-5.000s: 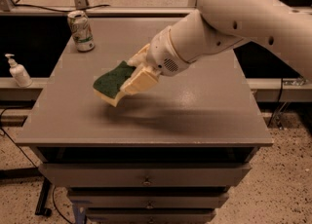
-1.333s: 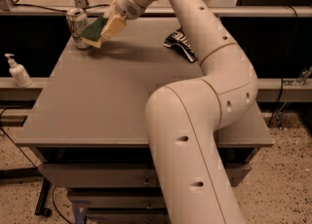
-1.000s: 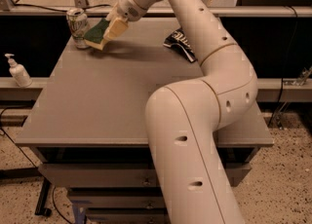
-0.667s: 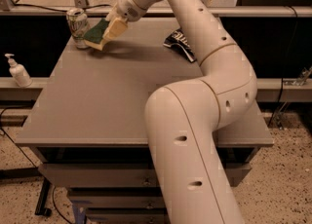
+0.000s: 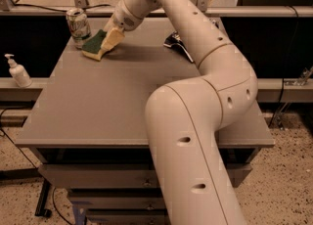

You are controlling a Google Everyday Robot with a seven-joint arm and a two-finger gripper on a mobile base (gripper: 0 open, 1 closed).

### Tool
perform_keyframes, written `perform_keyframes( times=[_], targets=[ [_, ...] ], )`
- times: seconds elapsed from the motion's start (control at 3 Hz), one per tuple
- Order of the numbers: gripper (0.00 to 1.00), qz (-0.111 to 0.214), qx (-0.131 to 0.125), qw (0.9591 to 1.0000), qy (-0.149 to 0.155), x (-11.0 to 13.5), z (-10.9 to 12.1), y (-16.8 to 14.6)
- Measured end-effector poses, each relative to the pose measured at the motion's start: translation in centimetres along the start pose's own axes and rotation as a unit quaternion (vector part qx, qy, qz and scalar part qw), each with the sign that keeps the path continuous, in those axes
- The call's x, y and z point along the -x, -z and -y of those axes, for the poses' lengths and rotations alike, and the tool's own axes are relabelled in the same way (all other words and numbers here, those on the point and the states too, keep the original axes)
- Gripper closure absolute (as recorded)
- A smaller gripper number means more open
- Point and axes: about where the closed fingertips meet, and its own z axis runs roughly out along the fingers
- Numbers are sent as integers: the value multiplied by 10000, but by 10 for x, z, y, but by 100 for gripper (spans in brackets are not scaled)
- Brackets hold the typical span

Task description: Move sponge near 7up can

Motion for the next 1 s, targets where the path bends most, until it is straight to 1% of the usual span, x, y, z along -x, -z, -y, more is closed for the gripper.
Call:
perform_keyframes(
  times=[0.67,1.0],
  targets=[
    [13,-91,-32,9999,90,-2,-8,2],
    [0,-128,-65,9998,131,0,-10,4]
  ],
)
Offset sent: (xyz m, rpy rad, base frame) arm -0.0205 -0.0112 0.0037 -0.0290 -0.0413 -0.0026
